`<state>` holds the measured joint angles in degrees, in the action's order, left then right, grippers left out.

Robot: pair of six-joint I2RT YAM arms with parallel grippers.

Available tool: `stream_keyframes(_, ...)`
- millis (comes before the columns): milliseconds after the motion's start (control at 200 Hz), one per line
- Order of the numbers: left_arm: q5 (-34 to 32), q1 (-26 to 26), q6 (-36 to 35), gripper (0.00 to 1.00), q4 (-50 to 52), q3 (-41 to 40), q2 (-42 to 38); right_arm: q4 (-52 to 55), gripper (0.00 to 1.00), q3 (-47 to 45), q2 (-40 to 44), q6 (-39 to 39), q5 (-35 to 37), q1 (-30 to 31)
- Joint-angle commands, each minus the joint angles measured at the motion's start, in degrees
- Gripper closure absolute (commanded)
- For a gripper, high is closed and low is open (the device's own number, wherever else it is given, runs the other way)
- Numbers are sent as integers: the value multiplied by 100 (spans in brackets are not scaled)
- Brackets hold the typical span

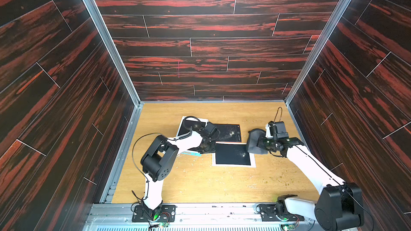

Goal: Wipe the drawing tablet
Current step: Adjust the drawing tablet at the center of the board, then wipe the dirt from the drawing tablet.

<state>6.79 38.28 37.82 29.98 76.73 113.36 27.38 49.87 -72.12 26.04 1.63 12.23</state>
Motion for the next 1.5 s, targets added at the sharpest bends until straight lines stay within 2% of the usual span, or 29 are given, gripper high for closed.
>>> stream_keyframes(0, -13, 128, -87, 52, 245, 281, 193, -137, 100, 107, -43, -121, -207, 31)
stream_keyframes(471, 607, 364, 269, 55, -107, 850, 646, -103, 100, -354, 267, -83, -145, 25)
stream_keyframes(701, 724, 400, 243, 55, -30, 1257, 892, -74, 100, -423, 384, -93, -187, 25)
stream_keyframes(787, 569, 404, 58, 55, 243, 1437, 950, -100, 100, -447, 374, -100, -303, 26)
stream_keyframes(862, 327, 406, -181, 57, 713, 1494, 942, -241, 100, -508, 383, -130, -599, 25)
stream_keyframes(1067, -191, 439, -708, 60, 1379, 1493, 999, -1024, 100, -744, -80, -72, -2373, 28)
stream_keyframes(1157, -270, 461, -748, 60, 1458, 1502, 1034, -1408, 100, -845, -363, 60, -2878, 50)
stream_keyframes(1348, -292, 473, -708, 59, 1461, 1558, 1083, -1803, 100, -884, -870, 238, -3366, 107)
stream_keyframes(1493, -346, 494, -771, 59, 1531, 1599, 1125, -1873, 100, -809, -1236, 208, -3486, 312)
